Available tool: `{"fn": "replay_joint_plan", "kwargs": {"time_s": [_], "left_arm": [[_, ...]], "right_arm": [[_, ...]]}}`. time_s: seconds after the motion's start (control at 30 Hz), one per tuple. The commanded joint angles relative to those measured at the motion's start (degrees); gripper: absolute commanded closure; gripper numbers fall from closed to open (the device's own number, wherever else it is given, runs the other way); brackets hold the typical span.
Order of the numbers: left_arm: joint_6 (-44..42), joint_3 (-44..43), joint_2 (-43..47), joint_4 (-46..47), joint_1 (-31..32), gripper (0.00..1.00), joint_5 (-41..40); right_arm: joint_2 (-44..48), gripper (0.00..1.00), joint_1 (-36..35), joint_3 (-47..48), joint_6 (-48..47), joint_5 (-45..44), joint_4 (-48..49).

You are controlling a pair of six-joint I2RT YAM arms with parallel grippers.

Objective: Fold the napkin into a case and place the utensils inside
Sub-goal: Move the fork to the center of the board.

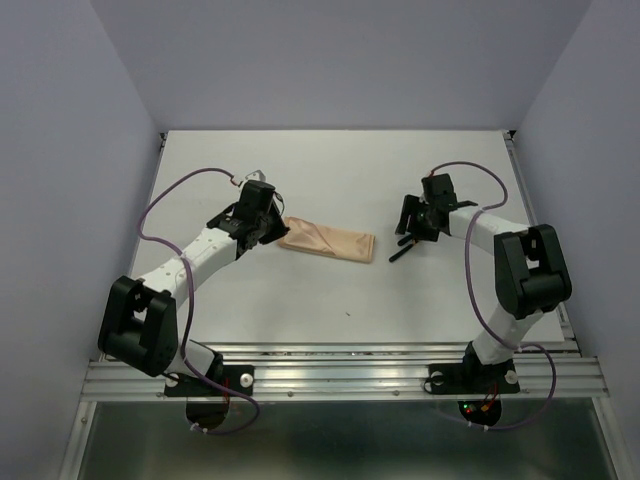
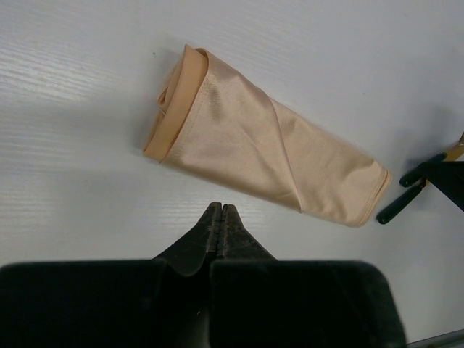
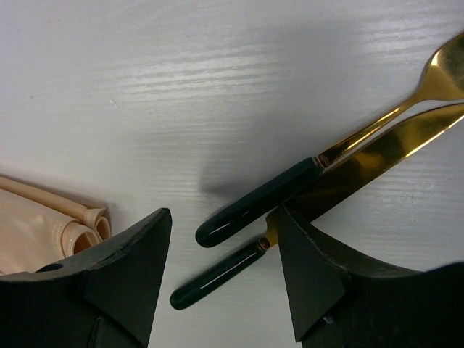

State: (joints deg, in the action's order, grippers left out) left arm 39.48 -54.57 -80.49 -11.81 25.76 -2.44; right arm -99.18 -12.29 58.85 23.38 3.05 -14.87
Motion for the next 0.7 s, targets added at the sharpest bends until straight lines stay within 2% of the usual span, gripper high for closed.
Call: {"fn": "replay_joint_plan", "kwargs": {"time_s": [0.0,0.33,0.53,0.67], "left_arm": [[0.24,1.13,1.91,2.23,-0.27,1.00,-0.38],[0.42,2.18,2.09,3.20,-0.18,1.00,0.15],[0.50,3.23,3.41,3.29,-0.09,0.98,-0.99],[-0.02,2.28,2.54,3.29,-0.09,0.95,-2.13]], "right_arm": [[-1.89,0.34,0.08,3.37,-0.44,0.47,1.78],[-7.95,0.34,0.08,8.55,-0.61,0.47,3.10],[-15.07,0.31,0.08,19.27,-2.98,0.29,2.40],[-20.17,0.31,0.08,29.11,-4.74,1.25,-3.39]]}}
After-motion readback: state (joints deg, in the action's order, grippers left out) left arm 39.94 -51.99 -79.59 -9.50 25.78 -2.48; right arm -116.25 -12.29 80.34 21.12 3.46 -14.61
